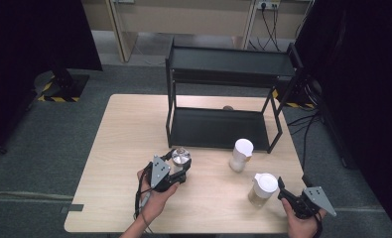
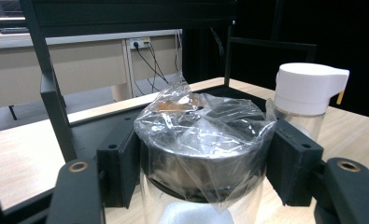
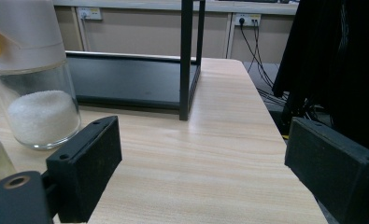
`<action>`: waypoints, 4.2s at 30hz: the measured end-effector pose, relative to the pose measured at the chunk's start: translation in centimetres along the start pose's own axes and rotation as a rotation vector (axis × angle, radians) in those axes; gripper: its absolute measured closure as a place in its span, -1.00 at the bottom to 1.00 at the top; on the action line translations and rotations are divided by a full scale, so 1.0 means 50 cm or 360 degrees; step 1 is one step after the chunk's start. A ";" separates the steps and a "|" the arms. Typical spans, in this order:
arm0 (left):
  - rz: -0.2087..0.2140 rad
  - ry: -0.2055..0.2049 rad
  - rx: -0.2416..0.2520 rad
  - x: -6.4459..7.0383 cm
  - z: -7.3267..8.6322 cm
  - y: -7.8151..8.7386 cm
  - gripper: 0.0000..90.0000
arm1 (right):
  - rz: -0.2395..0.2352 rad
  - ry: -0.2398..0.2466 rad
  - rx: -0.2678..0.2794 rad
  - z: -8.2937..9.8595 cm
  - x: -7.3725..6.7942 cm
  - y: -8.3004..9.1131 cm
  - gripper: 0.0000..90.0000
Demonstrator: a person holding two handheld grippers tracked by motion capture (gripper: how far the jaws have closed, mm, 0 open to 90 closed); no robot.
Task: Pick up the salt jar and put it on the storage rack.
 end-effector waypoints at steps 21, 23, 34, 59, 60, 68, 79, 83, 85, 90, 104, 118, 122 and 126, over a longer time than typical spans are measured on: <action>-0.0041 -0.0002 0.0012 -0.020 -0.050 -0.047 -0.22 | -0.0002 0.0001 0.0006 0.000 0.000 0.001 -0.75; -0.0049 -0.0010 0.0002 -0.023 -0.052 -0.056 -0.22 | -0.0003 0.0001 0.0006 0.000 0.000 0.001 -0.75; -0.0063 0.0014 0.0008 -0.033 -0.073 -0.087 -0.22 | 0.0000 0.0006 0.0012 0.000 0.000 0.002 -0.75; -0.0169 0.0044 -0.0027 -0.083 -0.093 -0.181 -0.22 | -0.0002 0.0011 0.0013 0.000 -0.001 0.002 -0.75; -0.0174 0.0050 -0.0027 -0.085 -0.094 -0.185 -0.22 | -0.0003 0.0014 0.0013 0.000 -0.001 0.002 -0.75; -0.0210 0.0085 -0.0051 -0.099 -0.087 -0.214 -0.22 | -0.0003 0.0010 0.0018 0.001 -0.001 0.002 -0.75; -0.0258 0.0105 -0.0086 -0.110 -0.078 -0.250 -0.22 | -0.0005 0.0013 0.0017 0.001 -0.002 0.002 -0.75; -0.0263 0.0102 -0.0097 -0.106 -0.076 -0.264 -0.22 | -0.0007 0.0013 0.0018 0.001 -0.002 0.002 -0.75; -0.0263 0.0104 -0.0101 -0.102 -0.075 -0.273 -0.22 | -0.0009 0.0015 0.0018 0.001 -0.002 0.002 -0.75; -0.0262 0.0099 -0.0124 -0.098 -0.071 -0.293 -0.22 | -0.0008 0.0018 0.0018 0.001 -0.002 0.002 -0.75; -0.0242 0.0089 -0.0146 -0.083 -0.072 -0.333 -0.22 | -0.0012 0.0017 0.0019 0.001 -0.002 0.003 -0.75; -0.0250 0.0072 -0.0170 -0.080 -0.068 -0.360 -0.22 | -0.0016 0.0018 0.0021 0.001 -0.002 0.003 -0.75; -0.0257 0.0075 -0.0180 -0.081 -0.065 -0.366 -0.22 | -0.0017 0.0017 0.0021 0.001 -0.002 0.003 -0.75; -0.0268 0.0063 -0.0196 -0.083 -0.058 -0.374 -0.22 | -0.0020 0.0018 0.0021 0.001 -0.002 0.003 -0.75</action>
Point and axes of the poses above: each handheld gripper's, and its own axes: y roughly backward along the jaws, z roughly out of its underside, x roughly to its right, the point moved 2 cm from there along -y, roughly forward along the jaws, and after that the axes turned 3 degrees about -x, right-handed, at the moved point
